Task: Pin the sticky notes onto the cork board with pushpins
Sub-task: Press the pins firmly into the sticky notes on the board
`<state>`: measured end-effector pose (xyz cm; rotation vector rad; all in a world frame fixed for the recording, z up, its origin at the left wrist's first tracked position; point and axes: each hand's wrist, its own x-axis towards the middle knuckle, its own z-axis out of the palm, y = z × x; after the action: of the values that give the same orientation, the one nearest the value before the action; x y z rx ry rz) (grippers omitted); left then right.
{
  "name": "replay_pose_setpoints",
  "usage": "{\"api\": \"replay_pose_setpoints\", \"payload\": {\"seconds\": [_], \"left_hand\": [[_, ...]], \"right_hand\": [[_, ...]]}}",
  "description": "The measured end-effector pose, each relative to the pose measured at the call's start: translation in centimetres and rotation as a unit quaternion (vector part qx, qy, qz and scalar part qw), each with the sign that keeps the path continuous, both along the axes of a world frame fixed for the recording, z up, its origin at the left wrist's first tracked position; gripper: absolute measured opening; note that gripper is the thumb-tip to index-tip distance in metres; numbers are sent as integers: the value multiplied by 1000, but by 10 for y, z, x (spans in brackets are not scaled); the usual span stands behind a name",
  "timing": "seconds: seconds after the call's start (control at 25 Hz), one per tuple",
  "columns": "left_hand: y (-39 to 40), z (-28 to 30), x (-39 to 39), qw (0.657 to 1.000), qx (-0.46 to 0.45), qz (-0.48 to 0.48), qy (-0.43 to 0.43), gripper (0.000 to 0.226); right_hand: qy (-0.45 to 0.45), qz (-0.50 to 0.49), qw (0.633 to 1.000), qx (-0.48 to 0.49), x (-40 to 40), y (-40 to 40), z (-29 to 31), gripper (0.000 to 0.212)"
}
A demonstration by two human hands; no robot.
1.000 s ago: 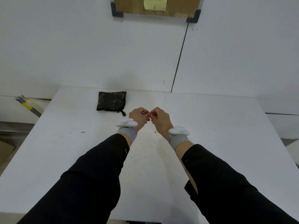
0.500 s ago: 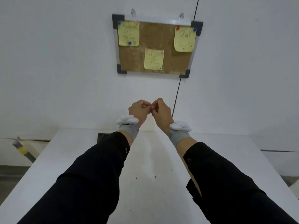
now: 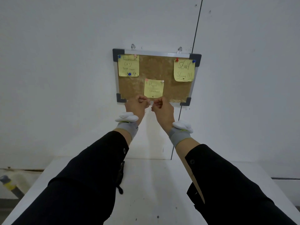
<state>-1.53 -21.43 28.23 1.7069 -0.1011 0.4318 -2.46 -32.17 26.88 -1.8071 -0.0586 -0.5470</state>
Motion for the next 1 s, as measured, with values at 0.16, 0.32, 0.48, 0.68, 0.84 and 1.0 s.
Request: {"api": "replay_pose_setpoints", "payload": {"seconds": [0.16,0.32,0.48,0.68,0.84,1.0], "left_hand": [[-3,6,15,1000,-15,-11,-22,16],[-7,8,25,999,-22,-18,-44,2],[-11,9,29,998,-15,-13,-58,8],[-15,6,31,996,-8,14,-87,7],[-18,1,35,996,8,8,-85,5],[-20,-4,38,996,4,24,-86,6]], "right_hand": [[-3,-25,999,-27,15,-7,4,9],[-39,-38,995,-80,25,-9,7,7],[-45,-53,993,-94,35,-11,8,7],[-50,-49,994,-80,40,-12,5,4],[-59,-46,995,-73,42,-13,3,2],[-64,-44,994,-71,44,-14,2,2]]}}
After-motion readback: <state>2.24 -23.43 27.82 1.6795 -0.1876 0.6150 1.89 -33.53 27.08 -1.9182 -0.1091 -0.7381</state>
